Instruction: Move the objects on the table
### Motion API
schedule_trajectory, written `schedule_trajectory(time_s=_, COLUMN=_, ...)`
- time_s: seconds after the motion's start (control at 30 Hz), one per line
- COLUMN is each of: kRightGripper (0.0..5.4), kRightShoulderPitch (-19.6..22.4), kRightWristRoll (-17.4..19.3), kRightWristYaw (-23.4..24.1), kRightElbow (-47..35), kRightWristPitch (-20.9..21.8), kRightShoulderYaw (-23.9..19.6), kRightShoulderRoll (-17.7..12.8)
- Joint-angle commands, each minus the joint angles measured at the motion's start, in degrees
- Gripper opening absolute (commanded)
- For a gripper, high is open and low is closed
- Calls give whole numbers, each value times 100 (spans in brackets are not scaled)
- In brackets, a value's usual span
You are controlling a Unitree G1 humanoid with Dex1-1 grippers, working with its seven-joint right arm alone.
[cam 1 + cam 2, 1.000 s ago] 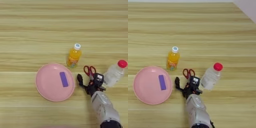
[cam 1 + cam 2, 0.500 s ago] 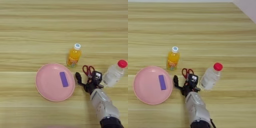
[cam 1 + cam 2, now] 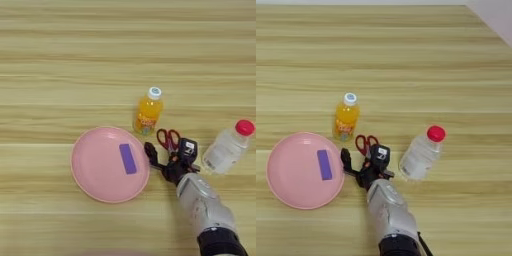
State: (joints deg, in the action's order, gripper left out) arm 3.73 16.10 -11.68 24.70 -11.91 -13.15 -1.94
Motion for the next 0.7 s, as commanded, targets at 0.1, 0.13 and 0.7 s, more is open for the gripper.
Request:
schedule_trajectory(time_s=0.1, kRightGripper=538, kRightShoulderPitch=118, kRightWristRoll=-23, kRightWristYaw=48, kRightElbow=-190, kRightWristPitch=43, kRightShoulderYaw=55, kRightShoulderRoll=3)
schedule_trajectory(time_s=0.13, kRightGripper=538, kRightShoulderPitch=58, kRightWristRoll=-92, kRightWristYaw=89, kRightElbow=-289, kRightWristPitch=133, kRightShoulderYaw=79, kRightShoulderRoll=-7)
schedule_trajectory(time_s=0.7, kRightGripper=538, kRightShoulderPitch=-536, kRightWristRoll=-1220, kRightWristYaw=756, kRightElbow=-1241, kRightWristPitch=1550, kRightShoulderYaw=612, kRightShoulderRoll=-14)
